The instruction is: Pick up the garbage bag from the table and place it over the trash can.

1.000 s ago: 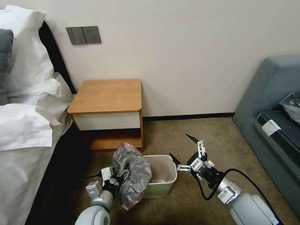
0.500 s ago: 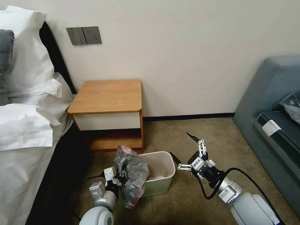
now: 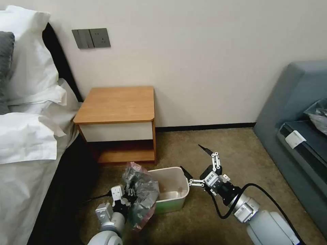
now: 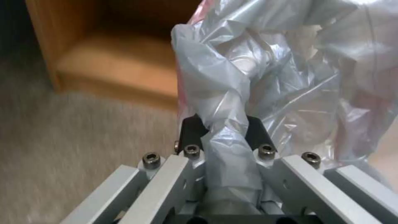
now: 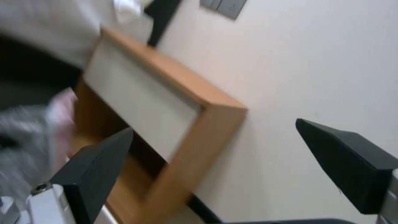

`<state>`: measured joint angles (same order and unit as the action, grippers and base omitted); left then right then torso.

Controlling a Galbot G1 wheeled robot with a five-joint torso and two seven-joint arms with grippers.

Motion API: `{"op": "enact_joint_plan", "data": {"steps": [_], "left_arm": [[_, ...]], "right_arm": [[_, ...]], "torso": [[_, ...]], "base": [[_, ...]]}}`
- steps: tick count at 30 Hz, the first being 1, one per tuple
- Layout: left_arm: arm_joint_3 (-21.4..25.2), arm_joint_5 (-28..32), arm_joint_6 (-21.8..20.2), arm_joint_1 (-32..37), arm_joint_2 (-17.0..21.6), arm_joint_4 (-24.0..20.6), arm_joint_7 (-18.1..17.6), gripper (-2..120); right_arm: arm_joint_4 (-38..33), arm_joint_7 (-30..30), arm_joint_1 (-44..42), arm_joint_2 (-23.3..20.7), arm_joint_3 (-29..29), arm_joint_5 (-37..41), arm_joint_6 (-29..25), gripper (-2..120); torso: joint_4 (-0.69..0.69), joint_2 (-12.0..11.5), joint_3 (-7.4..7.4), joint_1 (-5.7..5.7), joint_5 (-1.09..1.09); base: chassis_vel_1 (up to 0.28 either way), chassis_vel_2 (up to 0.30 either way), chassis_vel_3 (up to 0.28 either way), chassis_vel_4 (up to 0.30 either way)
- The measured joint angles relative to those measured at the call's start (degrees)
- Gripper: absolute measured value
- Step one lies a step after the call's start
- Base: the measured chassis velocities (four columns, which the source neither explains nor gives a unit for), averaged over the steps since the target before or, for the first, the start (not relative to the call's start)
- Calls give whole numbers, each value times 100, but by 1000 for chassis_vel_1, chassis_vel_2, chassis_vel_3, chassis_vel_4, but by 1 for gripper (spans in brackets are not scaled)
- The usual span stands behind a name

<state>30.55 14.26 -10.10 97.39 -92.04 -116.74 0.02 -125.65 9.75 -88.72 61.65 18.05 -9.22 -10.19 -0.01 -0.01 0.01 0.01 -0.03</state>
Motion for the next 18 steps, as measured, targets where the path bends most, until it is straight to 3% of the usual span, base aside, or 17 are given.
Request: {"op": "enact_joint_plan", "data": {"steps": [2, 4, 6, 8, 16, 18], "left_arm": [[26, -103, 212, 36, 7, -39, 46, 9], [150, -421, 821, 97, 4, -109, 188, 9], [150, -421, 821, 97, 4, -109, 188, 9], [259, -595, 1243, 184, -10, -306, 231, 9], [358, -829, 1594, 267, -12, -534, 291, 9], [358, -1134, 1785, 288, -12, -568, 330, 9]], "right_arm": [[-38, -31, 85, -18, -190, 351, 59, 100], [-68, -62, 344, -56, -643, 1206, 150, 100], [-68, -62, 344, -56, -643, 1206, 150, 100], [13, 12, 887, -171, -1197, 1794, 334, 100], [358, 417, 2000, -449, -1989, 1874, 468, 100], [737, 545, 2842, -528, -2662, 1947, 500, 100]], "torso": [[0, 0, 0, 0, 0], [1, 0, 0, 0, 1], [1, 0, 0, 0, 1], [2, 0, 0, 0, 2], [3, 0, 0, 0, 2], [2, 0, 0, 0, 2]], "base": [[0, 0, 0, 0], [0, 0, 0, 0], [0, 0, 0, 0], [0, 0, 0, 0], [0, 0, 0, 0], [0, 0, 0, 0]]}}
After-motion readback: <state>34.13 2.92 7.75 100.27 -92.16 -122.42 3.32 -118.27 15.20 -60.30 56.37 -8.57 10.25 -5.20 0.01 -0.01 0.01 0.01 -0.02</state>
